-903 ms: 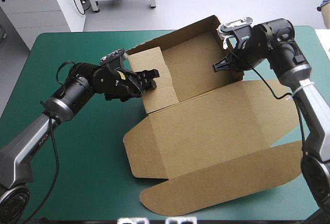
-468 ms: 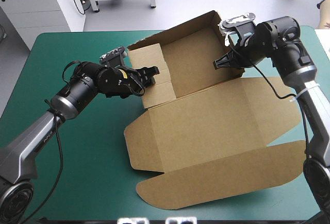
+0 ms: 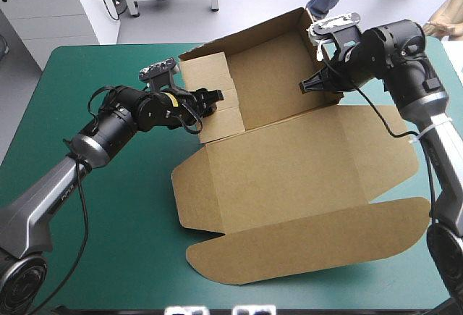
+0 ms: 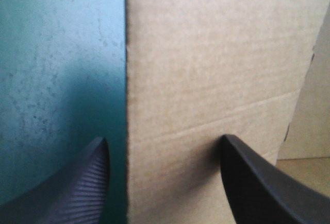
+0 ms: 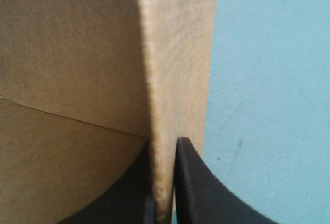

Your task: Fold the box

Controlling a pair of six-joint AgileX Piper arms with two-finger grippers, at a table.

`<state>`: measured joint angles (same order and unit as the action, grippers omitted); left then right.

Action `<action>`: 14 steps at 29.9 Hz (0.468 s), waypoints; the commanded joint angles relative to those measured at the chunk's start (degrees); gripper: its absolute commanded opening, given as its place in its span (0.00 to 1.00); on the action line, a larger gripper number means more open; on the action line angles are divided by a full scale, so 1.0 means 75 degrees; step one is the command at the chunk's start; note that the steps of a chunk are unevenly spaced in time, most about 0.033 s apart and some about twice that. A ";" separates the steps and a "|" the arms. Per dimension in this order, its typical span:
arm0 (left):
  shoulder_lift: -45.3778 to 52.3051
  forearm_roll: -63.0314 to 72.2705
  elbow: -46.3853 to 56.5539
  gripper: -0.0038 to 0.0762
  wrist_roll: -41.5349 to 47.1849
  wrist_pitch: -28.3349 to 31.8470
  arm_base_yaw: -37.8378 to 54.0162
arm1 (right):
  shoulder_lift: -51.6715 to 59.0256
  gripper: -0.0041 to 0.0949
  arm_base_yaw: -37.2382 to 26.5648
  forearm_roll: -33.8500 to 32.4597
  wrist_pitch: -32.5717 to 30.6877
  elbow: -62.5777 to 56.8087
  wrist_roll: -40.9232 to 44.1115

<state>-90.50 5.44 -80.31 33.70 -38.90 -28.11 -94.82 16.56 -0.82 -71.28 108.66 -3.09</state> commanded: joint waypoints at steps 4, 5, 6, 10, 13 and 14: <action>0.0172 -0.0279 -0.0166 0.60 -0.0424 0.0030 -0.0009 | 0.0573 0.03 0.0035 0.0834 0.0083 0.0351 -0.0120; 0.0136 -0.0319 -0.0153 0.60 -0.0424 0.0185 -0.0009 | 0.0573 0.03 0.0035 0.0834 0.0083 0.0351 -0.0120; 0.0097 -0.0356 -0.0153 0.60 -0.0385 0.0281 -0.0009 | 0.0573 0.03 0.0035 0.0838 0.0069 0.0351 -0.0120; 0.0028 0.0067 -0.0153 0.60 -0.0007 0.0768 0.0182 | 0.0622 0.03 0.0035 0.0966 0.0052 0.0351 -0.0160; 0.0028 0.0251 -0.0153 0.60 -0.0152 0.0910 0.0328 | 0.0704 0.03 0.0035 0.0979 0.0082 0.0373 -0.0220; 0.0028 0.0306 -0.0153 0.60 -0.0179 0.0895 0.0369 | 0.0745 0.03 0.0035 0.0979 0.0120 0.0373 -0.0265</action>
<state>-91.70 7.77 -80.31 32.45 -35.14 -26.59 -94.52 16.56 -0.33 -71.28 108.71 -3.34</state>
